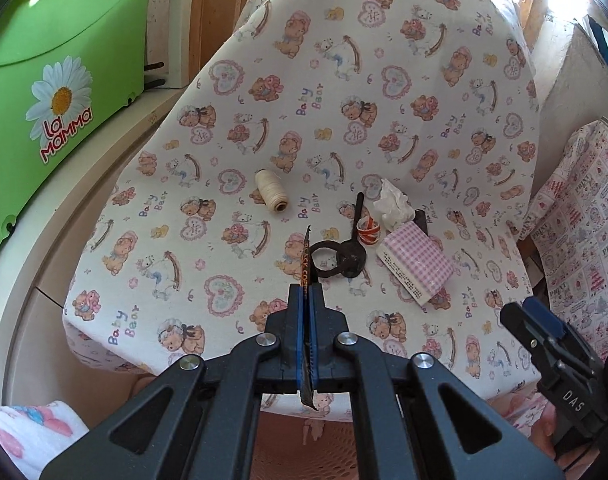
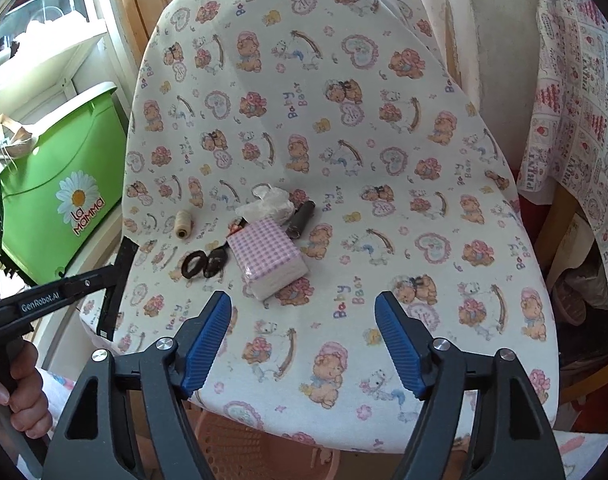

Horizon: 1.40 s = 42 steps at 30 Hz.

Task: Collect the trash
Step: 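Grasp the snack wrapper with the left tool while the right tool grasps the pink checked tissue pack, then carry wrapper and tissue pack over the wastebasket and open both tools to drop them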

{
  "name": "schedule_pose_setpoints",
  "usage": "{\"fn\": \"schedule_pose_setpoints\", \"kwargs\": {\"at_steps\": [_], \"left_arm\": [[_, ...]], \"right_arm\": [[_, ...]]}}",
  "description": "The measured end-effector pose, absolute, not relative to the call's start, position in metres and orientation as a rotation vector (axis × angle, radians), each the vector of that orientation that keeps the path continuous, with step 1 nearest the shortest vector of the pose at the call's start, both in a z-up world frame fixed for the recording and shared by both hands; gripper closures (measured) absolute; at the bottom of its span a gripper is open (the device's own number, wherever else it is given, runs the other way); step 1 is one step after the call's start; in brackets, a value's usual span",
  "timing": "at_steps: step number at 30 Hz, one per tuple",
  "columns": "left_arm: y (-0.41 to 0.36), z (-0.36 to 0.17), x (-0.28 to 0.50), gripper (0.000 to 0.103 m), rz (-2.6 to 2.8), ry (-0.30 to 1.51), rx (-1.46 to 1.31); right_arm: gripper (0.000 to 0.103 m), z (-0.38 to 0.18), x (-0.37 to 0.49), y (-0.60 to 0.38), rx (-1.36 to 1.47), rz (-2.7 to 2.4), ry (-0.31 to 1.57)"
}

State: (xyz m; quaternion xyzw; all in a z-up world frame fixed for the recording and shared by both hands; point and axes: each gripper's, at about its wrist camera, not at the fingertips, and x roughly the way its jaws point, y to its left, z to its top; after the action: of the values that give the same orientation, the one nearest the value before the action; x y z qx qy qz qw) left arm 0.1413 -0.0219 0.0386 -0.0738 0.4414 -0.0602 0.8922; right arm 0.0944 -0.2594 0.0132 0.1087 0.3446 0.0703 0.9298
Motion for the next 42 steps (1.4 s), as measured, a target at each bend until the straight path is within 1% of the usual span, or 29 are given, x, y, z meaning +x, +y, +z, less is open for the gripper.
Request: {"fn": "schedule_pose_setpoints", "kwargs": {"at_steps": [3, 6, 11, 14, 18, 20, 21, 22, 23, 32, 42], "left_arm": [[-0.021, 0.035, 0.141, 0.101, -0.126, 0.925, -0.161], [-0.024, 0.035, 0.134, 0.101, -0.136, 0.928, -0.148], [-0.033, 0.037, 0.117, 0.101, -0.144, 0.9, -0.066], [-0.032, 0.037, 0.105, 0.101, -0.146, 0.852, -0.048], [-0.028, 0.031, 0.1, 0.101, -0.151, 0.876, -0.063], [-0.027, 0.029, 0.098, 0.101, -0.151, 0.884, -0.063], [-0.026, 0.029, 0.097, 0.101, -0.149, 0.884, -0.061], [-0.026, 0.029, 0.096, 0.101, -0.148, 0.882, -0.061], [-0.025, 0.029, 0.095, 0.101, -0.15, 0.88, -0.065], [-0.022, 0.033, 0.085, 0.101, -0.16, 0.877, -0.11], [-0.022, 0.037, 0.067, 0.101, -0.188, 0.882, -0.147]], "right_arm": [[0.025, 0.021, 0.111, -0.251, 0.2, 0.172, 0.688], [0.025, 0.019, 0.137, -0.239, 0.16, 0.242, 0.722], [0.025, -0.003, 0.171, -0.216, 0.039, 0.274, 0.786], [0.025, -0.016, 0.184, -0.208, 0.023, 0.271, 0.839], [0.025, -0.022, 0.188, -0.194, -0.032, 0.247, 0.831], [0.028, -0.026, 0.192, -0.191, -0.034, 0.248, 0.843], [0.035, -0.027, 0.193, -0.19, -0.036, 0.245, 0.847], [0.047, -0.027, 0.194, -0.189, -0.039, 0.241, 0.851], [0.047, -0.026, 0.195, -0.189, -0.039, 0.244, 0.857], [0.047, 0.001, 0.158, -0.187, -0.043, 0.241, 0.785], [0.047, 0.032, 0.09, -0.198, 0.096, 0.23, 0.717]]}}
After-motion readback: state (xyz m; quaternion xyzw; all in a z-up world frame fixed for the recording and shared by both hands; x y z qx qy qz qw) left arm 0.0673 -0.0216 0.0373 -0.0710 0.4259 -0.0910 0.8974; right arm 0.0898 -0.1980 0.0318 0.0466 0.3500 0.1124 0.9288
